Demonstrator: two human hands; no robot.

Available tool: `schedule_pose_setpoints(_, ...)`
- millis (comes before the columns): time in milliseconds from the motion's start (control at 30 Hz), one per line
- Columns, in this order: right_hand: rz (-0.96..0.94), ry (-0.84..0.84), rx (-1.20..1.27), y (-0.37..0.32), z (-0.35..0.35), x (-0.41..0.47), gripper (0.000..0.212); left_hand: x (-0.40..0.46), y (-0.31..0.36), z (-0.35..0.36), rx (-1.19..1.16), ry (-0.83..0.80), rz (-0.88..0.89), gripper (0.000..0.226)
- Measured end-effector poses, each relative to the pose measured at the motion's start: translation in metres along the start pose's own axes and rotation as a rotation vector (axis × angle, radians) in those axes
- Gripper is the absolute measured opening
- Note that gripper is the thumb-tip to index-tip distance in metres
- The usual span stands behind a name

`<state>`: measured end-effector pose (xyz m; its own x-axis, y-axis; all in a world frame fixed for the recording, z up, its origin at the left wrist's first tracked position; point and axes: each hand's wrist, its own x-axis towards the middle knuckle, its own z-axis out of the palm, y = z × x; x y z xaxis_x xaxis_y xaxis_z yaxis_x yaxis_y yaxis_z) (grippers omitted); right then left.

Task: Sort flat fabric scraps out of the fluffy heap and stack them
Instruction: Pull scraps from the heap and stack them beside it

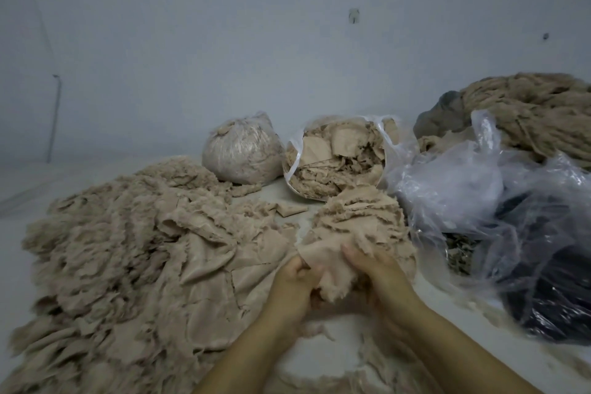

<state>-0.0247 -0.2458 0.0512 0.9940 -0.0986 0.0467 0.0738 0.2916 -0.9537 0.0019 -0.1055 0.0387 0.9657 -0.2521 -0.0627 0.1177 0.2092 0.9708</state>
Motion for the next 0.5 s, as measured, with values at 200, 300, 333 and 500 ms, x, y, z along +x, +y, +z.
schedule_pose_setpoints(200, -0.007, 0.116, -0.097, 0.002, 0.005, 0.012, 0.018, -0.001, 0.01, -0.011, 0.233, -0.046, 0.106, 0.017)
schedule_pose_setpoints(300, -0.125, 0.207, -0.144, -0.014, 0.01, 0.033, 0.01, 0.011, 0.024, -0.017, 0.273, 0.038, 0.208, 0.01)
schedule_pose_setpoints(333, -0.168, 0.244, -0.166, -0.024, 0.01, 0.044, 0.007, 0.015, 0.03, -0.017, 0.266, 0.037, 0.246, 0.01)
schedule_pose_setpoints(500, -0.219, 0.523, -0.687, -0.077, -0.013, 0.089, 0.049, 0.03, 0.037, -0.025, 0.521, 0.025, 0.362, 0.014)
